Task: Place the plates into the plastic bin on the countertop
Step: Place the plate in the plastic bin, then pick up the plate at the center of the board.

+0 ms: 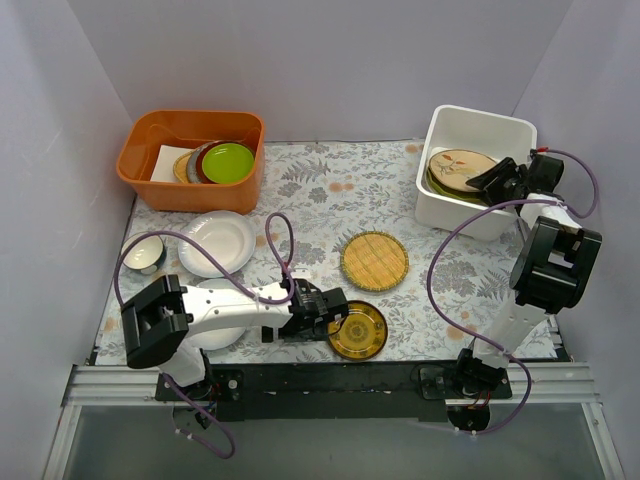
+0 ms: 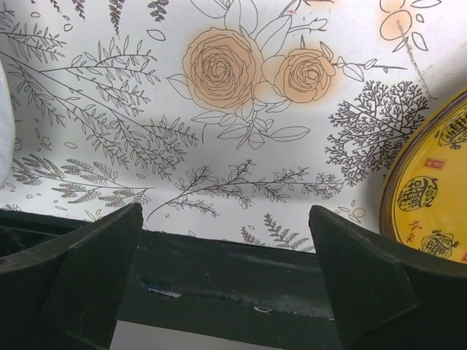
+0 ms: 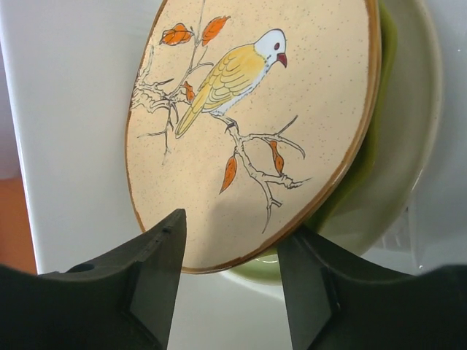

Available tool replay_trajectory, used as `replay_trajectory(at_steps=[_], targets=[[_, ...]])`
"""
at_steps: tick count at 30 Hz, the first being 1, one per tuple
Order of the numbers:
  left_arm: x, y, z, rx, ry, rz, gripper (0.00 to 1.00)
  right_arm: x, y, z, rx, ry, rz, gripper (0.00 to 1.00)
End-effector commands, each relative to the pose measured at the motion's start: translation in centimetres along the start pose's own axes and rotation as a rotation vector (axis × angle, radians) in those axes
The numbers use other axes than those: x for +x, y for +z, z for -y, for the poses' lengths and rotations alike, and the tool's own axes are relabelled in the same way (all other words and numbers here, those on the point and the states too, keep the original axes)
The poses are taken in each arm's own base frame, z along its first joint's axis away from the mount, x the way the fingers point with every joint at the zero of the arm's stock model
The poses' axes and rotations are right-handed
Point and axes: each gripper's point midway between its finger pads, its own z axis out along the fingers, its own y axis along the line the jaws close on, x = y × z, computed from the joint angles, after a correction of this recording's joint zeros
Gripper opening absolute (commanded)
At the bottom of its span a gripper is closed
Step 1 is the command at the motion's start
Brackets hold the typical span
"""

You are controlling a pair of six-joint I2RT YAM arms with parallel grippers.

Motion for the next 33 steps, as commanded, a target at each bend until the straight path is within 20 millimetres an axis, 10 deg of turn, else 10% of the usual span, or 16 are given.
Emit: replay_trajectory(at_steps=[1, 11, 33], targets=[[-0.8, -0.9, -0.5, 0.019, -0.029, 0.045, 0.98, 1.4, -0.4, 0.8, 0.030, 0.012, -0.047, 0.61], [-1.1, -2.0, -0.6, 0.051, -0.056, 0.052, 0.98, 1.3, -1.8, 0.3, 0.040, -0.008, -0.026, 0.77], [-1.1, -4.4, -0.9, 0.059, -0.074, 0.068, 0.98, -1.2, -10.2, -8.0, -0.121, -0.121, 0.116, 0.83]])
